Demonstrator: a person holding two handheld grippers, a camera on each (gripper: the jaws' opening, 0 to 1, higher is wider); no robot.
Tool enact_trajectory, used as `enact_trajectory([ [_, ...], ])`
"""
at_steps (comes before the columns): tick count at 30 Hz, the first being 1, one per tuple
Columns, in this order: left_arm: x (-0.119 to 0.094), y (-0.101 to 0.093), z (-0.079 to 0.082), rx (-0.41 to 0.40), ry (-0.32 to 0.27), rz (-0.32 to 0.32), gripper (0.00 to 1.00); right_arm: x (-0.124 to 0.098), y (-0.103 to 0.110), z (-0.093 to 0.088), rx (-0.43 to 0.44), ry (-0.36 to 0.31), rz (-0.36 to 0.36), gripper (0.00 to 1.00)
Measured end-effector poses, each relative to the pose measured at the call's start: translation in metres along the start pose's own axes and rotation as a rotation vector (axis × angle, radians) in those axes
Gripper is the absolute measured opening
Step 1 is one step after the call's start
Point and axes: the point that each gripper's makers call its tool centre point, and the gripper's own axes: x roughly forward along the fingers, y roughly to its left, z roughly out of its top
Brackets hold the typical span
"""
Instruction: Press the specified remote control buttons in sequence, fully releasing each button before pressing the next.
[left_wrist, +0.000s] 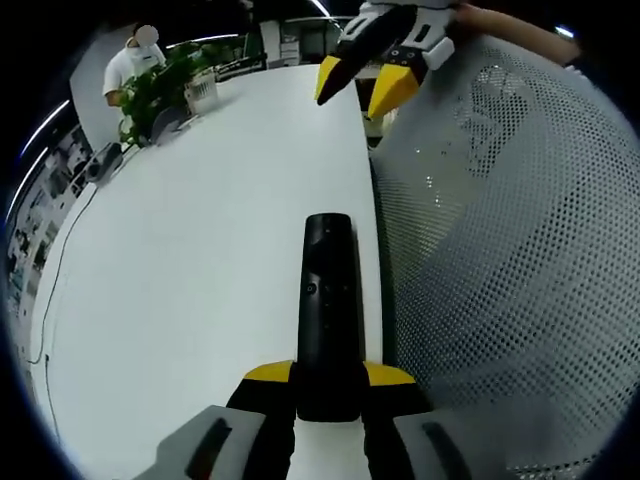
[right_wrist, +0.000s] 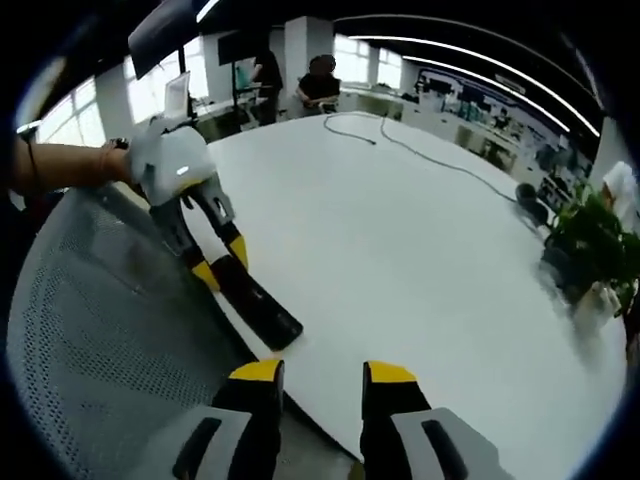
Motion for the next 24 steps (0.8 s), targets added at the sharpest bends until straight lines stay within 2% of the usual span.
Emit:
enact_trajectory([
  [7, 0.000, -0.001, -0.001, -0.002, -0.011, -0.003, 0.24, 0.024, 0.009, 0.011, -0.112, 0.056, 0.093, 0.08],
  [11, 0.000, -0.001, -0.001, -0.001, -0.009, -0.001, 0.24, 0.040, 0.020, 0.010, -0.209, 0.124, 0.147, 0.05],
  [14, 0.000, -0.001, -0.001, -0.002, -0.011, -0.001, 0.24, 0.051, 0.029, 0.011, -0.247, 0.139, 0.178, 0.00],
  [18, 0.000, -0.001, -0.001, -0.002, -0.011, -0.002, 0.24, 0.061, 0.037, 0.010, -0.260, 0.153, 0.216, 0.00],
  [24, -0.001, -0.001, -0.002, -0.004, -0.013, -0.002, 0.24, 0.071, 0.039, 0.004, -0.286, 0.193, 0.231, 0.00],
])
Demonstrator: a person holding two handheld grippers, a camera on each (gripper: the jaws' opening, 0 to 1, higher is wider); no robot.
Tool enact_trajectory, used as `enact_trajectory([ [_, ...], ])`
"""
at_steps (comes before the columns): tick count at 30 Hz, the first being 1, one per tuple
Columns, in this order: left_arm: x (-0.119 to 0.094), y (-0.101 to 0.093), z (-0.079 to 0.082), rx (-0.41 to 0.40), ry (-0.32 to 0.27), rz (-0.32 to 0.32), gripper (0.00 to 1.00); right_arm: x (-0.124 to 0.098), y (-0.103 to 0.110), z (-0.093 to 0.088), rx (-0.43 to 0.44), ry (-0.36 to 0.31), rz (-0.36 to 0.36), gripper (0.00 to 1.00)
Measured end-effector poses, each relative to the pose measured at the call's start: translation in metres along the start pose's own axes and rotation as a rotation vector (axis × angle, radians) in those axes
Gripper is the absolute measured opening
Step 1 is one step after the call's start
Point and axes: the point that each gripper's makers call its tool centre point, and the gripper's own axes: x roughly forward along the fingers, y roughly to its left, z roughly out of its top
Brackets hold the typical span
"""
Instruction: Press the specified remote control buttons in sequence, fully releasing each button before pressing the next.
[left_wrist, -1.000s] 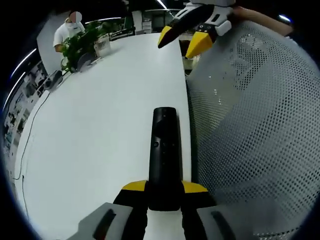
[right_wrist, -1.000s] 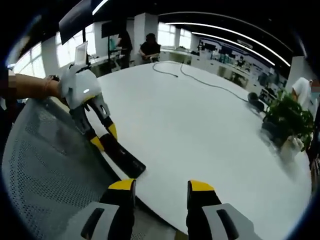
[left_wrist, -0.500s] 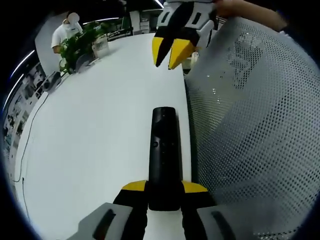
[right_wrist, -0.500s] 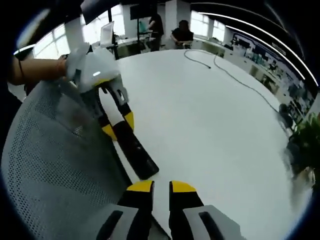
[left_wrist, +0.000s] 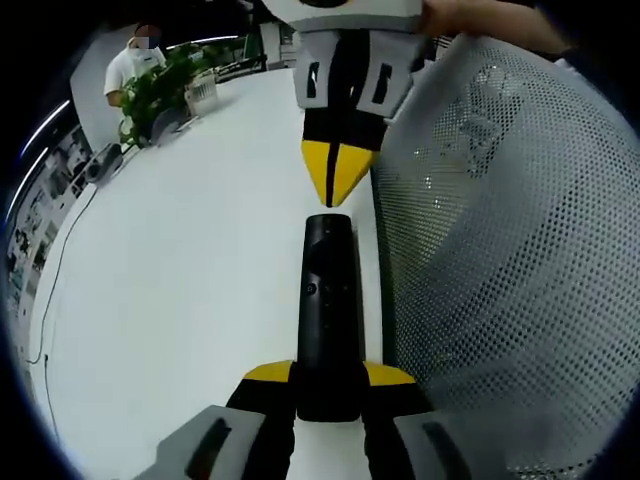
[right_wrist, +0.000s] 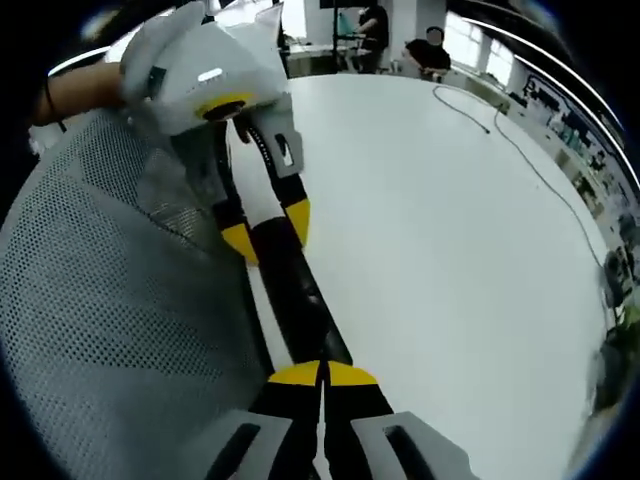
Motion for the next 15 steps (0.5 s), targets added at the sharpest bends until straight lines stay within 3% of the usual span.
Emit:
enact_trajectory([
  [15, -0.0004, 0.0013, 0.0008, -0.002, -0.002, -0.001, 0.24, 0.0109, -0.0061, -0.0075, -0.059, 0.071, -0.023, 0.00],
])
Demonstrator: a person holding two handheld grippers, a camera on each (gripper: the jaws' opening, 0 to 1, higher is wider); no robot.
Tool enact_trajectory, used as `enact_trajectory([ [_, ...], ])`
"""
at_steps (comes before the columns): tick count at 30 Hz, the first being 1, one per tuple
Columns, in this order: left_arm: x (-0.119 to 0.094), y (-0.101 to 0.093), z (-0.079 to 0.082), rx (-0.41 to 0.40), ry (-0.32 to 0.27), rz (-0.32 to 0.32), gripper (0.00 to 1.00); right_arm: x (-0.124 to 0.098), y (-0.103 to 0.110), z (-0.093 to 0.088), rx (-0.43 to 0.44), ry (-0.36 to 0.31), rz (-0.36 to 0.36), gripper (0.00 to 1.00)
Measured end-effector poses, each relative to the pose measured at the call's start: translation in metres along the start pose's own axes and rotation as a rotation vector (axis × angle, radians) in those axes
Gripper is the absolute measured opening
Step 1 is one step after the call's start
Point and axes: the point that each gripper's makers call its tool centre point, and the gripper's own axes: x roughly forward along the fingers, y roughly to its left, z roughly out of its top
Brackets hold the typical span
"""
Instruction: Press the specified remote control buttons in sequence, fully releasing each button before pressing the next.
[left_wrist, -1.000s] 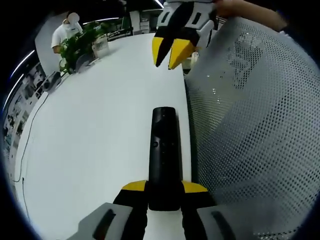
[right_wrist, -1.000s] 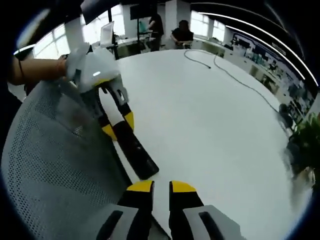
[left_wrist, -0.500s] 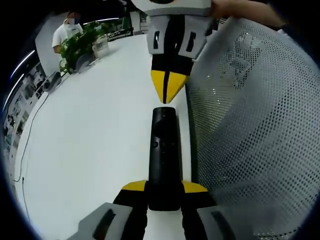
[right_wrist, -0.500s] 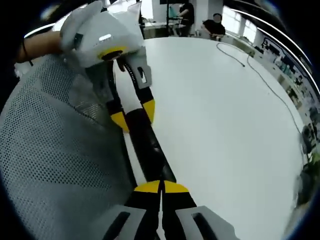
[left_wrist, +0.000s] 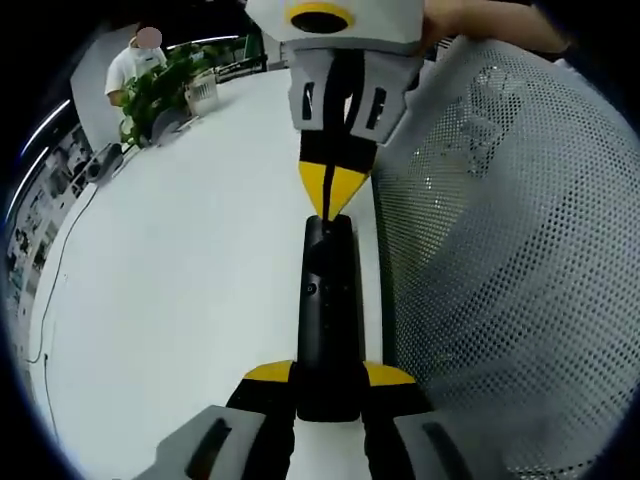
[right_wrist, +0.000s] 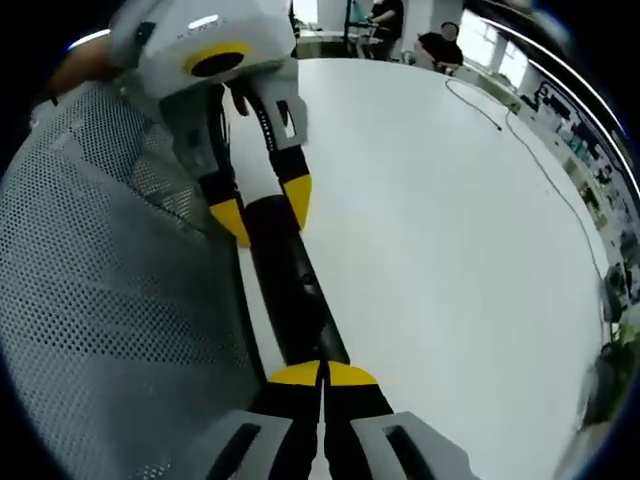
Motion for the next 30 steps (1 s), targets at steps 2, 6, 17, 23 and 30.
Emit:
enact_trajectory([
  [2, 0.0002, 0.0001, 0.0002, 0.001, -0.001, -0.001, 0.24, 0.0005, -0.0008, 0.0002, 0.001, 0.012, 0.000, 0.00],
  [6, 0.0005, 0.0002, 0.0005, 0.003, 0.001, 0.001, 0.24, 0.0017, -0.0009, -0.0004, -0.029, 0.046, 0.010, 0.00],
  [17, 0.0006, 0.0005, 0.0009, 0.004, -0.004, 0.001, 0.24, 0.0002, -0.0011, -0.0010, -0.026, -0.020, 0.020, 0.00],
  [23, 0.0005, 0.0002, 0.0009, -0.003, -0.011, 0.000, 0.24, -0.0010, -0.0006, 0.0004, 0.042, -0.019, 0.031, 0.00],
  [30, 0.0003, 0.0002, 0.0009, -0.001, -0.020, -0.003, 0.24, -0.0003, 0.0030, 0.0033, 0.008, -0.030, 0.034, 0.00],
])
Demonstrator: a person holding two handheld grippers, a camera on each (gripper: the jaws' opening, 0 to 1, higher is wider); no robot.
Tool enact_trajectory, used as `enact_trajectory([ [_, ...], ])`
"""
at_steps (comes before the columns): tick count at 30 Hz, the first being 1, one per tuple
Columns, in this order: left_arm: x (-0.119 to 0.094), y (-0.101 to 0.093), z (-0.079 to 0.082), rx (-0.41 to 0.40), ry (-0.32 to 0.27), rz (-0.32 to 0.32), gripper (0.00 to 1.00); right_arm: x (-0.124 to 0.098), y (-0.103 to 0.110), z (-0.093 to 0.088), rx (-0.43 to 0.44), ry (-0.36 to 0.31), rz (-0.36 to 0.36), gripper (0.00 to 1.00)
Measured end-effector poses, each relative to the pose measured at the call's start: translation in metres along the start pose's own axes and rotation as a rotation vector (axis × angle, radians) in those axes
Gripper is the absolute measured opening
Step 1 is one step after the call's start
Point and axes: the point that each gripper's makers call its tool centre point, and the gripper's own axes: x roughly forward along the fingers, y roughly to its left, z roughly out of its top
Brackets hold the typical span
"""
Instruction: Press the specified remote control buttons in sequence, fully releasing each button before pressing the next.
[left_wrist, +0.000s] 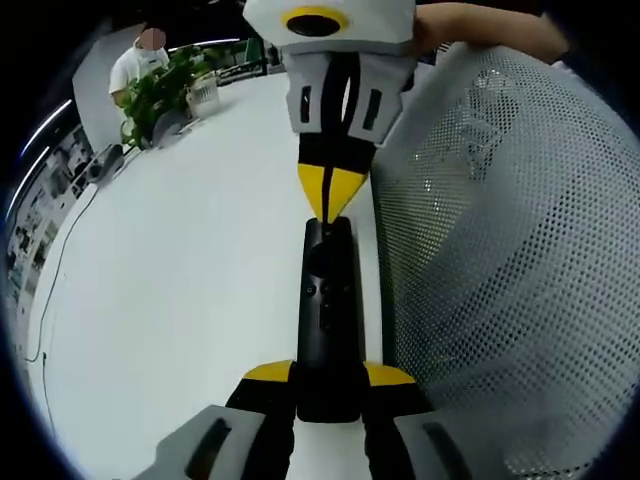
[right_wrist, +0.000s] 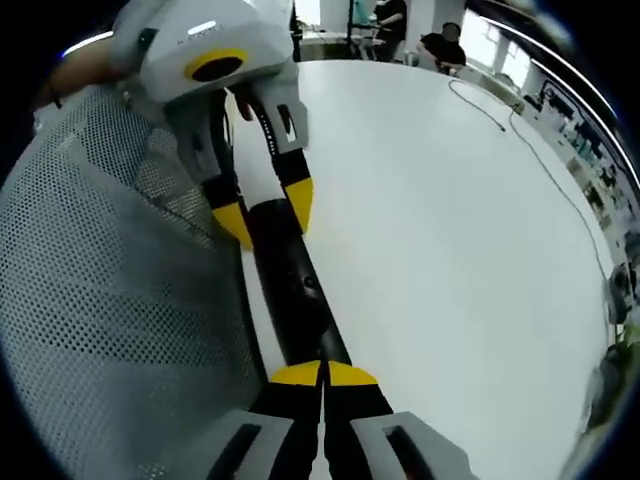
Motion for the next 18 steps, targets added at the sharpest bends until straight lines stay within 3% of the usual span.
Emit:
enact_trajectory([
  [18, -0.0003, 0.0009, -0.0004, -0.004, -0.008, -0.003, 0.24, 0.0052, 0.0009, 0.0071, -0.048, 0.011, -0.010, 0.00],
])
